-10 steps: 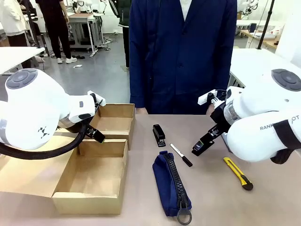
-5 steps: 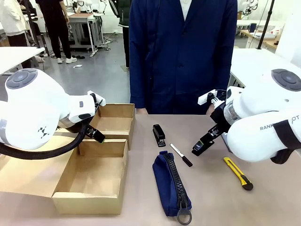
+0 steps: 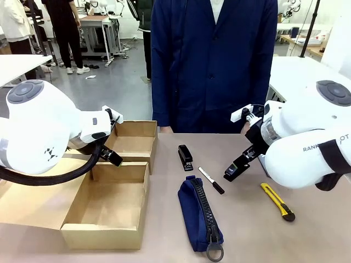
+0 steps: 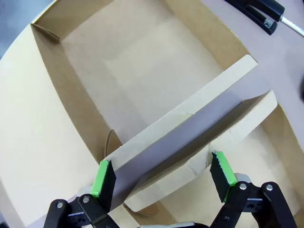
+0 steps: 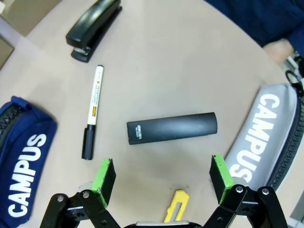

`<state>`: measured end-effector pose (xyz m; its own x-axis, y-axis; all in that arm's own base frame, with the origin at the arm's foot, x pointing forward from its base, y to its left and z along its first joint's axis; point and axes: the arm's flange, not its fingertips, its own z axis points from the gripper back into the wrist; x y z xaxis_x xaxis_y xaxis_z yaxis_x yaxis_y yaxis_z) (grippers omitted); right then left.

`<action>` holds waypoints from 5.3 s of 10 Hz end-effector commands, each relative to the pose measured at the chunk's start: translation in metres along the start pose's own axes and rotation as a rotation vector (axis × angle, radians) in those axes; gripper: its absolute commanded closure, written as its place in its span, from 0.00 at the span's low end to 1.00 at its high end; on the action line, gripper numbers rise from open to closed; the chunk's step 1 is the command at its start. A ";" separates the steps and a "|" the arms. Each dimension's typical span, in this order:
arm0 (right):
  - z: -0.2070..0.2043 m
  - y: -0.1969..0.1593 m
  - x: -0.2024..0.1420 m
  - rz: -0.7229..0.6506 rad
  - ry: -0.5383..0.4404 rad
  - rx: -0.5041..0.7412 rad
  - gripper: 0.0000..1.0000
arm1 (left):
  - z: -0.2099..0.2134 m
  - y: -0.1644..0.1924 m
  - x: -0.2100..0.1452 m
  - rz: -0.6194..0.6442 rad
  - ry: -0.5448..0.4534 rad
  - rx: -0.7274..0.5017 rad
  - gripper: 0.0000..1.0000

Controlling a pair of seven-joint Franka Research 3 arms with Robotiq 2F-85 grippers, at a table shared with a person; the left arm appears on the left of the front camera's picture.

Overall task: Place items inside the box.
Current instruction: Pick up a Pencil pouch or Stapler and place it inside the Mailer Box closest to the robot.

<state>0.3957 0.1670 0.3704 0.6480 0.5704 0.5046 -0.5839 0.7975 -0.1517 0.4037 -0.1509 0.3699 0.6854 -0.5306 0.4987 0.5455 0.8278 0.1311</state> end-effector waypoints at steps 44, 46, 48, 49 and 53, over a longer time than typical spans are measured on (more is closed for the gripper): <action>0.215 -0.244 -0.363 -1.297 -0.319 0.811 0.00 | 0.157 0.246 -0.224 1.164 -0.547 -1.007 0.00; 0.213 -0.242 -0.351 -1.284 -0.285 0.786 0.00 | 0.157 0.246 -0.224 1.164 -0.547 -1.007 0.00; 0.214 -0.237 -0.339 -1.261 -0.261 0.757 0.00 | 0.157 0.246 -0.224 1.164 -0.547 -1.007 0.00; 0.214 -0.234 -0.334 -1.250 -0.248 0.746 0.00 | 0.157 0.246 -0.224 1.164 -0.547 -1.007 0.00; 0.203 -0.194 -0.264 -0.996 -0.177 0.575 0.00 | 0.157 0.246 -0.224 1.164 -0.547 -1.007 0.00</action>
<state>0.2347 -0.2140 0.4378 0.8901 -0.4043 0.2104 0.0455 0.5382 0.8416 0.3090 0.2000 0.4246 0.8090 0.5667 0.1561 0.0835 0.1522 -0.9848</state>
